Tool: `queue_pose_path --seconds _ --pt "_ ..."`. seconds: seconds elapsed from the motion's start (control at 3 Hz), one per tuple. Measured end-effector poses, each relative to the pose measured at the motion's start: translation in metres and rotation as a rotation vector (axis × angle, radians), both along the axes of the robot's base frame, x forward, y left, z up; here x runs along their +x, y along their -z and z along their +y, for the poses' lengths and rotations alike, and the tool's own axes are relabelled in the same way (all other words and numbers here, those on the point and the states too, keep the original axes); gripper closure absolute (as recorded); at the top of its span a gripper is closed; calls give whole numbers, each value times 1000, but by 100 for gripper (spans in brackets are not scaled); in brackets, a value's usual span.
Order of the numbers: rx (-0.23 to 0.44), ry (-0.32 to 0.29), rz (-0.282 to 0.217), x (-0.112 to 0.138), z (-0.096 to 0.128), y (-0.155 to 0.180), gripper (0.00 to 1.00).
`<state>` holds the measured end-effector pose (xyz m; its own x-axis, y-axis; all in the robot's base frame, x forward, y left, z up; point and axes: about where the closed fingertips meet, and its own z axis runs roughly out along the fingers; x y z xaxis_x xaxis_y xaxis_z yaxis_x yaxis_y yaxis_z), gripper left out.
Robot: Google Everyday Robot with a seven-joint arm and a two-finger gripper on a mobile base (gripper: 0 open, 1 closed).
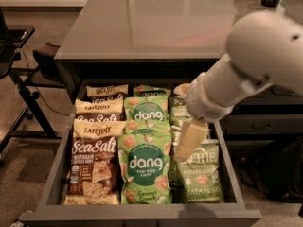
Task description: Pick brown chip bag from top drawer and place on counter
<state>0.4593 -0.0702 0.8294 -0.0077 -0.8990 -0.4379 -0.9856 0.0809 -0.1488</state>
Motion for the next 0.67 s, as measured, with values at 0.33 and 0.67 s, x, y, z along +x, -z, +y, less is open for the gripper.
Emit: queue_pose_path --seconds 0.33,0.67 --pt "13 -38 -7 17 67 45 0" --pt "36 -55 20 29 123 79 0"
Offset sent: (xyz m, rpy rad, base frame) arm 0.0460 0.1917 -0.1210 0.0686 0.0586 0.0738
